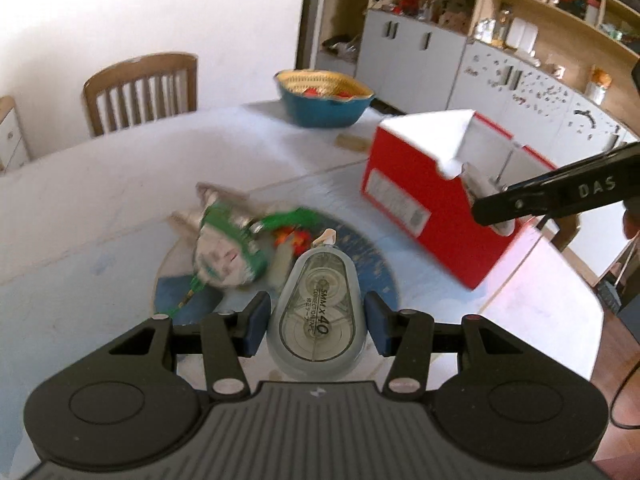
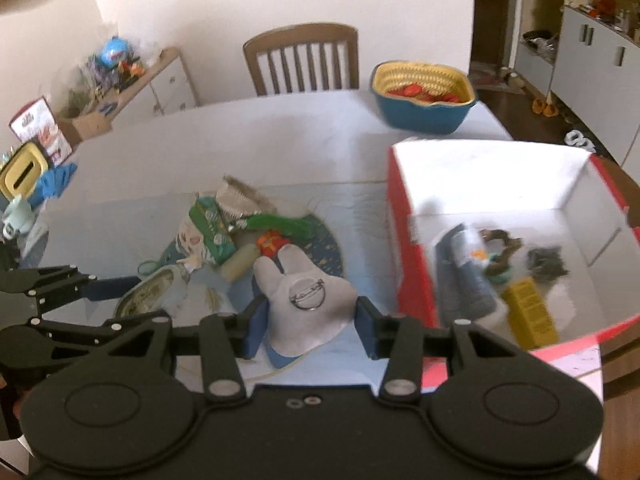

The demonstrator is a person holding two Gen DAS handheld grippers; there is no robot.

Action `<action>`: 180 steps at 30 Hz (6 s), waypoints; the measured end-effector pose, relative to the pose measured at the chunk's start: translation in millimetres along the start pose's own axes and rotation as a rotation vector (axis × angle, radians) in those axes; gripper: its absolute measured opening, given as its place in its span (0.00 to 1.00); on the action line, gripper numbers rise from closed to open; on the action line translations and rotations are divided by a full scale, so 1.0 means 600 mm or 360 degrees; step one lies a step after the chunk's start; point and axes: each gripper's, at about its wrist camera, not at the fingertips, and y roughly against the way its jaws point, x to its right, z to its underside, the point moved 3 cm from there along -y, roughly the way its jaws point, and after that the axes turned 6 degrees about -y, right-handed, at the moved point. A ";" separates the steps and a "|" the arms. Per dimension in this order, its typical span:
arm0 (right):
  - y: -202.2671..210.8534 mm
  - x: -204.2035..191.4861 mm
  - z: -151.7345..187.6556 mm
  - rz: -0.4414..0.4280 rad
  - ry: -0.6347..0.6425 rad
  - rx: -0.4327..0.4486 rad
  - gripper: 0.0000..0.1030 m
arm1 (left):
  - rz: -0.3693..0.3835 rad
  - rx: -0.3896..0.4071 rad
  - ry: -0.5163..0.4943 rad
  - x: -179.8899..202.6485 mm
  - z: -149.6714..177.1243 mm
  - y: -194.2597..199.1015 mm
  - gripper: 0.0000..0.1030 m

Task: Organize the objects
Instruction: 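Grasp the white tape dispenser with the left tool while the right tool grasps the white plush tooth, then carry the tape dispenser and plush tooth into the red shoebox with both tools, then release the tape dispenser with the left tool while the right tool releases the plush tooth, then move both tools back over the remaining clutter on the mat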

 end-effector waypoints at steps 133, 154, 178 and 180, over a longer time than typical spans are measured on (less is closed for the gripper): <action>0.106 0.239 -0.038 0.0029 -0.0106 0.0263 0.81 | 0.0038 0.0044 -0.0035 0.183 -0.245 -0.068 0.82; 0.051 0.045 -0.047 -0.0079 -0.0006 0.0267 0.90 | -0.0073 0.0160 0.0134 0.006 -0.148 0.011 1.00; -0.115 -0.066 -0.064 -0.0046 0.0087 0.0057 0.90 | -0.0227 0.0080 0.0093 -0.128 -0.029 -0.043 1.00; -0.135 -0.069 -0.063 -0.0030 0.0083 0.0024 0.90 | -0.0244 0.0058 0.0053 -0.131 -0.023 -0.059 1.00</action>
